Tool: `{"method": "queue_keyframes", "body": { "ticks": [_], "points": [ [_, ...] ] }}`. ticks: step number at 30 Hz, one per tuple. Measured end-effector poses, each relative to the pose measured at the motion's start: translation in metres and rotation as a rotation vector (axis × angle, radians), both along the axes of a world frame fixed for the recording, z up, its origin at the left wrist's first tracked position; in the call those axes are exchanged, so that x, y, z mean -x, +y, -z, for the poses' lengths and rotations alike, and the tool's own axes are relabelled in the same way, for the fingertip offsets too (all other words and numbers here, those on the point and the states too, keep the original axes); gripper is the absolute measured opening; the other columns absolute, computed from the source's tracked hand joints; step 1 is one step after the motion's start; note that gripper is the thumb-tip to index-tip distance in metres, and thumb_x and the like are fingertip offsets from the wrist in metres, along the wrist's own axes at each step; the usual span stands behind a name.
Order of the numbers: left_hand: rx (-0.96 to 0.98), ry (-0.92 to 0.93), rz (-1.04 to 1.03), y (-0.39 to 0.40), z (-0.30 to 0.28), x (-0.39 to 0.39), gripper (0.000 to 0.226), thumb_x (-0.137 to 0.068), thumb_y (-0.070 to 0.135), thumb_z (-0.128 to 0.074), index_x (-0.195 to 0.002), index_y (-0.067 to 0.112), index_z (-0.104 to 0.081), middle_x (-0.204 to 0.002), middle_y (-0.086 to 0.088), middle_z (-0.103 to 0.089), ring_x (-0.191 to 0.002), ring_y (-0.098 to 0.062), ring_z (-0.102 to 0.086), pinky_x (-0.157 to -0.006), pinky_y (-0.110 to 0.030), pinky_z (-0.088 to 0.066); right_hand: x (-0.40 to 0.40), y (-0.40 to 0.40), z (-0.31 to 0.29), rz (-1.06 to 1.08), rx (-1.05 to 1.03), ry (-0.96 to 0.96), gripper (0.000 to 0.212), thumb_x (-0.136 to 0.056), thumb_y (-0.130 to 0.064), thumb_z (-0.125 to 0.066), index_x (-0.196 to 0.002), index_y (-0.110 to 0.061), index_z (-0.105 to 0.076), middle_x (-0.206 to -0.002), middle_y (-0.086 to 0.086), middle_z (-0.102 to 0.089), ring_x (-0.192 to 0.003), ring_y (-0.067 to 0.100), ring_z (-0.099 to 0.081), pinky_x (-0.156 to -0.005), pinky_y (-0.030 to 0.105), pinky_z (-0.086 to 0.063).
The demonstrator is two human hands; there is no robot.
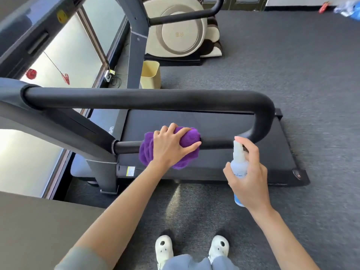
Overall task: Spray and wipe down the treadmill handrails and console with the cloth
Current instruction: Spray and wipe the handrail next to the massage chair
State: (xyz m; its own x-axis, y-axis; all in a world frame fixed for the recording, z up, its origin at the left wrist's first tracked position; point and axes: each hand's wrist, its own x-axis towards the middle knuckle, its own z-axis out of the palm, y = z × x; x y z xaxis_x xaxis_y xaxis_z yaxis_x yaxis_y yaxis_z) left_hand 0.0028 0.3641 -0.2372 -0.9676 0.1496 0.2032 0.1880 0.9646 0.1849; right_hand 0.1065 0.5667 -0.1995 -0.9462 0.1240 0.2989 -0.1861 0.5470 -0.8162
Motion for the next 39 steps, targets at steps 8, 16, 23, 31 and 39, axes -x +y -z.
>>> {"method": "queue_keyframes", "body": {
  "ticks": [8,16,23,31,39],
  "points": [
    [-0.021,-0.033,0.306,0.023,-0.004,0.007,0.074,-0.076,0.081,-0.047,-0.136,0.038,-0.050,-0.105,-0.002,-0.054,-0.092,-0.026,-0.059,-0.073,-0.033,-0.040,0.007,0.013,-0.002,-0.029,-0.019,-0.021,0.062,-0.079,-0.009,-0.061,-0.133,-0.035,-0.043,-0.102,-0.024,-0.057,-0.072,-0.008,-0.055,-0.072,0.001,-0.037],
    [-0.050,0.009,-0.028,-0.052,0.012,-0.004,0.075,-0.074,0.083,-0.034,-0.119,0.032,-0.064,-0.104,-0.005,-0.061,-0.092,-0.031,-0.059,-0.081,-0.042,-0.044,0.011,0.019,-0.005,-0.024,0.028,-0.042,0.071,-0.083,0.000,-0.064,-0.130,-0.048,-0.041,-0.087,-0.017,-0.058,-0.058,0.021,-0.058,-0.064,0.044,-0.057],
    [-0.008,0.015,0.183,0.091,-0.010,0.005,0.079,-0.072,0.086,-0.039,-0.132,0.036,-0.052,-0.113,-0.002,-0.057,-0.096,-0.026,-0.055,-0.081,-0.039,-0.041,0.005,0.049,-0.016,0.044,0.034,-0.020,0.070,-0.083,0.006,-0.065,-0.132,-0.039,-0.041,-0.100,-0.001,-0.065,-0.057,0.031,-0.060,-0.065,0.047,-0.057],
    [-0.010,-0.016,0.241,0.053,-0.005,0.000,0.084,-0.066,0.076,-0.066,-0.137,0.036,-0.048,-0.117,-0.002,-0.054,-0.096,-0.027,-0.055,-0.079,-0.039,-0.044,-0.005,0.059,-0.019,0.055,0.016,-0.014,0.062,-0.080,-0.012,-0.059,-0.130,-0.043,-0.041,-0.109,0.001,-0.066,-0.058,0.032,-0.061,-0.063,0.050,-0.056],
    [-0.051,0.017,0.127,0.020,-0.005,0.003,0.080,-0.067,0.088,-0.040,-0.124,0.036,-0.060,-0.107,0.001,-0.063,-0.089,-0.028,-0.062,-0.073,-0.037,-0.048,-0.010,0.078,-0.010,0.153,0.038,-0.004,0.062,-0.080,-0.017,-0.061,-0.131,-0.045,-0.040,-0.104,0.001,-0.066,-0.064,0.036,-0.063,-0.069,0.047,-0.056]
  ]
}}
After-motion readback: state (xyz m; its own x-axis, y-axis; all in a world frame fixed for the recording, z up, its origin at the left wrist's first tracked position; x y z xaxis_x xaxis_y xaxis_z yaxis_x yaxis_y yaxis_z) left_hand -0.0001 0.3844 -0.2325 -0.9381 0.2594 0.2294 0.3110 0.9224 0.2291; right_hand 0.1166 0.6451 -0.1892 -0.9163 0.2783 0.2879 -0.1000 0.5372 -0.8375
